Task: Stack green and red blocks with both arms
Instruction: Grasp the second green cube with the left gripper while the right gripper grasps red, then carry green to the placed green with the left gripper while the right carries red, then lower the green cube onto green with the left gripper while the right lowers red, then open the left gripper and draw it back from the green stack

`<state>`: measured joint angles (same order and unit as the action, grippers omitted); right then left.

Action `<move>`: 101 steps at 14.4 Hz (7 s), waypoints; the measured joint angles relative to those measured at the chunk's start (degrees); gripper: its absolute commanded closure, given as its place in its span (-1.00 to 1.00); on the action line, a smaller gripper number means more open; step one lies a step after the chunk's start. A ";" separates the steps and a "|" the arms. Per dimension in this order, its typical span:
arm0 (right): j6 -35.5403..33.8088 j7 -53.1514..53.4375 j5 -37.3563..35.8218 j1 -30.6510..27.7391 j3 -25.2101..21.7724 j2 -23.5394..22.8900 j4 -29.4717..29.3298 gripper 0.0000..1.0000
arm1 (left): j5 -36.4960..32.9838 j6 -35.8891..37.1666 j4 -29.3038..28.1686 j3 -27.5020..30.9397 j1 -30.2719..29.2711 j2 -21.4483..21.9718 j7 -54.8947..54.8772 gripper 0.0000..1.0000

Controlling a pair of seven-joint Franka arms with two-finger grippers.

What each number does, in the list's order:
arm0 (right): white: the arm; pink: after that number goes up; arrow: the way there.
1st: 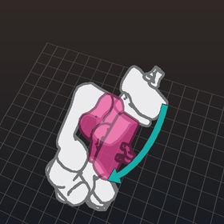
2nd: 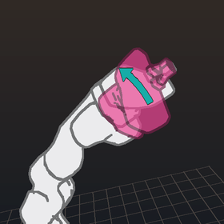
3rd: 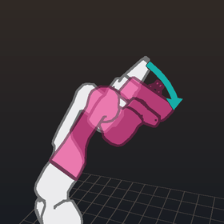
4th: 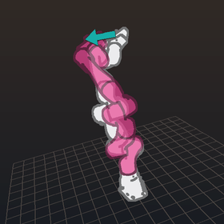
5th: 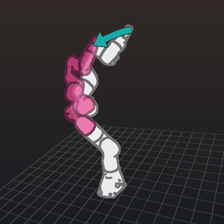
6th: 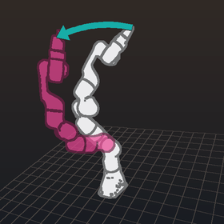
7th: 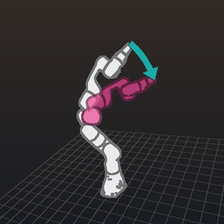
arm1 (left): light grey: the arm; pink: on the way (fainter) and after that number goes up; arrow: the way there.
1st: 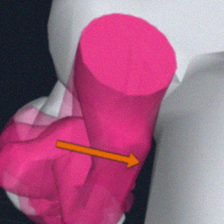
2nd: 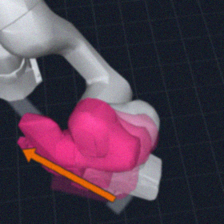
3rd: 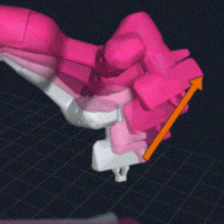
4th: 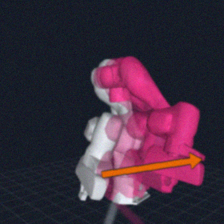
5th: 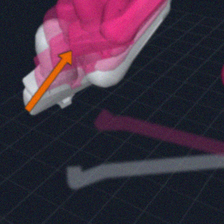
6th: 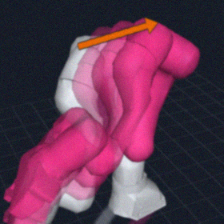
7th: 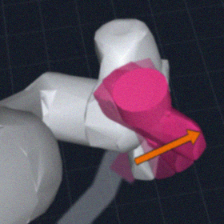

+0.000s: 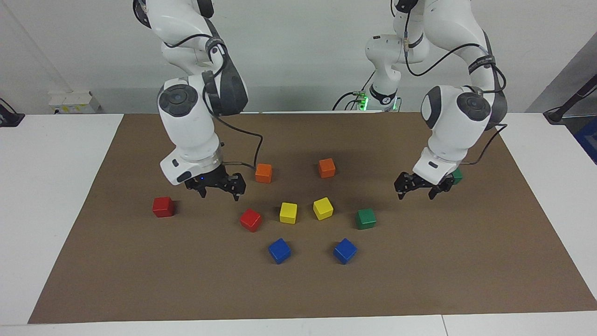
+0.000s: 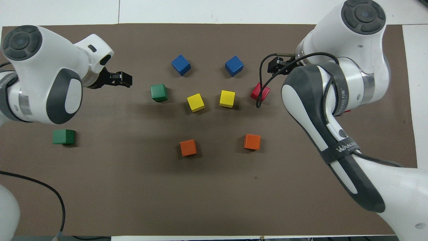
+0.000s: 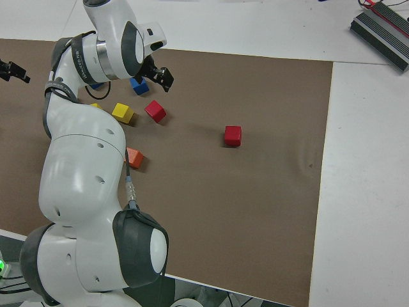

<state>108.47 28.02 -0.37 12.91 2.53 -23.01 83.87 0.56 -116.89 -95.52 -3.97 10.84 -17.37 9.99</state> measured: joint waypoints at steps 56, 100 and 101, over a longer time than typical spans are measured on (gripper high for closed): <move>11.71 4.00 -0.24 0.80 -1.15 -0.39 10.45 1.00 | -1.08 -7.34 -23.79 1.96 -23.73 12.77 -22.02 1.00; 23.49 -36.40 -0.27 -20.35 -1.20 11.28 32.57 1.00 | 0.36 -11.61 -32.29 1.96 -25.31 18.76 -27.12 -1.00; 23.71 -36.40 -0.27 -20.35 -1.17 11.28 32.64 1.00 | 0.36 -8.68 -29.25 1.90 -25.31 18.68 -27.13 -1.00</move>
<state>132.17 -8.38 -0.63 -7.44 1.36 -11.73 116.50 0.92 -125.57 -124.77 -2.07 -14.48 1.31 -17.14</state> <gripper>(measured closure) 0.449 0.000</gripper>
